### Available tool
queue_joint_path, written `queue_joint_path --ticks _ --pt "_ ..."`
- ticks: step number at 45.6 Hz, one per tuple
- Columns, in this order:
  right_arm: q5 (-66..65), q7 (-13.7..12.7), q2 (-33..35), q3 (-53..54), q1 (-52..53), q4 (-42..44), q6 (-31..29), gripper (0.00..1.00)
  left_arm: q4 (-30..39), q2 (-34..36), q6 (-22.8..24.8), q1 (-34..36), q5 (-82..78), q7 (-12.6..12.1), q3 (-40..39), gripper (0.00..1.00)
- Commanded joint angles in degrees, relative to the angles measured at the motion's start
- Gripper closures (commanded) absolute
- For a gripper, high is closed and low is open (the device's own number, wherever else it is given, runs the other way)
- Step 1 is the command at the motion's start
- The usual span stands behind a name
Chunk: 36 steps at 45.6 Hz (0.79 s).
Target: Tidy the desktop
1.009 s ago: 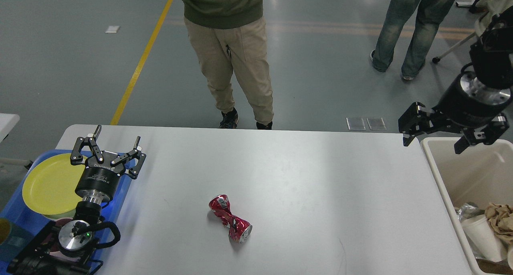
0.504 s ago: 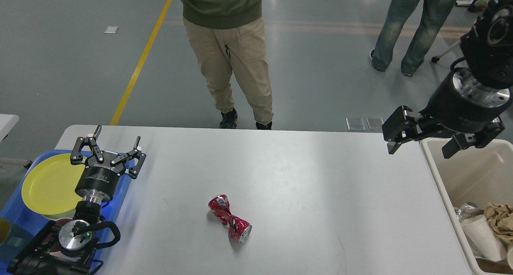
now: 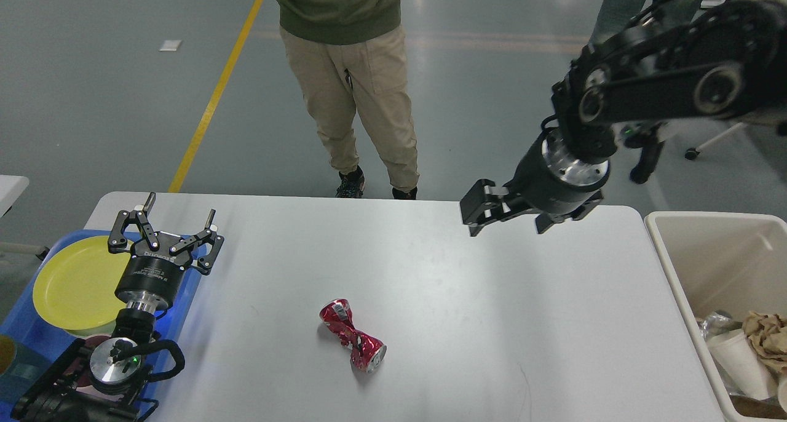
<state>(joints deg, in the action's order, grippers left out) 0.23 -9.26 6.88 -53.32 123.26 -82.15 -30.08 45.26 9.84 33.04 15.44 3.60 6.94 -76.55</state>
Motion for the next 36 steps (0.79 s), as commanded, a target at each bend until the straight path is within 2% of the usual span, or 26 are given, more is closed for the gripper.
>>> queue_joint_path --ticks 1,8,12,19,23,26,36 --pt "-0.32 -0.32 -6.95 6.20 -6.61 6.72 2.04 0.03 0.00 0.00 0.01 0.03 0.00 0.00 0.00 0.04" --pt "-0.32 -0.59 -15.21 9.02 -14.00 15.34 2.66 0.03 0.00 0.00 0.01 0.03 0.00 0.00 0.00 0.04" --pt "-1.54 -1.03 -18.65 9.90 -18.30 18.86 3.36 0.06 0.00 0.00 0.01 0.03 0.00 0.00 0.00 0.04" --pt "-11.72 -3.31 -18.74 14.64 -27.17 21.50 9.06 0.09 0.00 0.00 0.01 -0.06 0.00 0.00 0.00 0.04" --pt "-17.36 -3.49 -18.92 15.43 -31.58 21.50 11.97 0.10 0.00 0.00 0.09 0.03 0.00 0.00 0.00 0.04" --pt "-20.26 -3.49 -18.74 16.23 -34.39 21.24 14.25 0.14 0.00 0.00 0.09 0.03 0.00 0.00 0.00 0.04" --pt "-24.14 -3.49 -18.48 18.60 -40.19 21.85 19.61 0.15 0.00 0.00 0.09 -0.06 0.00 0.00 0.00 0.04"
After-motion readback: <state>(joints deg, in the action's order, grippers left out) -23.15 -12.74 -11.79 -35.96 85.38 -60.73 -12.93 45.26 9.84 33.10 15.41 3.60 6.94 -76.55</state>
